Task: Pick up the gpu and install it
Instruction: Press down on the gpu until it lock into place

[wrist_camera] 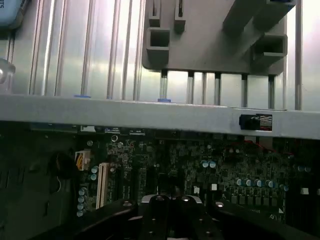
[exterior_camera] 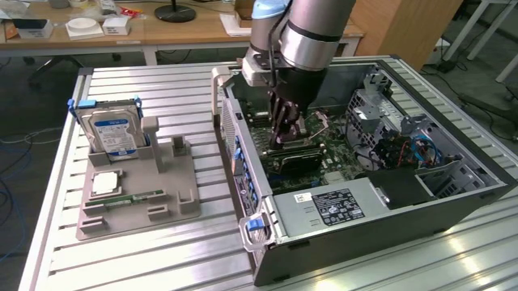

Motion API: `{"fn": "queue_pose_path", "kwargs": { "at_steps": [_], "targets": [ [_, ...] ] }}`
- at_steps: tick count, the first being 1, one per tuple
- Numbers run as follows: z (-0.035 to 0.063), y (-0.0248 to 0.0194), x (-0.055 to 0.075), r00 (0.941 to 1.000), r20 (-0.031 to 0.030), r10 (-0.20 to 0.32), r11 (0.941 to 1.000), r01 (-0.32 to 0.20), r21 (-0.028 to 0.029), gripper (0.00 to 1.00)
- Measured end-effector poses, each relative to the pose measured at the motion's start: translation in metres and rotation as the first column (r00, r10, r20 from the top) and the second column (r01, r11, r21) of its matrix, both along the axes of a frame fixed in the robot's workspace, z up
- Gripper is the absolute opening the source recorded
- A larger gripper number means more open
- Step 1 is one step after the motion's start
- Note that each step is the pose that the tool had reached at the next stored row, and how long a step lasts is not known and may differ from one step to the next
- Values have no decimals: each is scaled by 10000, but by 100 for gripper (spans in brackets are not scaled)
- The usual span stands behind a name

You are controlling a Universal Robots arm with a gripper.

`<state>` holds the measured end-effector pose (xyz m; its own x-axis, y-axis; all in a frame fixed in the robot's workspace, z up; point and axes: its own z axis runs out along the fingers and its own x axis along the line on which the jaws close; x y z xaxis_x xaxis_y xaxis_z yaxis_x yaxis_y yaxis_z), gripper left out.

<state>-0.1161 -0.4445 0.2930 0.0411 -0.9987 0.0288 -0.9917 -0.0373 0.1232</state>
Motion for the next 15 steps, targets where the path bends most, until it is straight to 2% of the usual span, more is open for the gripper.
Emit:
{"fn": "queue_pose_path", "kwargs": {
  "at_steps": [1, 2, 3, 6, 12, 15],
  "targets": [
    [8, 4, -33, 9989, 474, 2, 10000, -2, 0, 13],
    [43, 6, -93, 9987, 506, 5, 10000, -4, -25, 13],
    [51, 7, -168, 9987, 510, 8, 10000, -5, -74, 13],
    [52, 9, -258, 9987, 509, 13, 9999, -5, -161, 13],
    [83, 18, -359, 9987, 509, 26, 9991, -5, -425, 13],
    [97, 30, -392, 9987, 509, 36, 9982, -6, -592, 13]
  ]
}}
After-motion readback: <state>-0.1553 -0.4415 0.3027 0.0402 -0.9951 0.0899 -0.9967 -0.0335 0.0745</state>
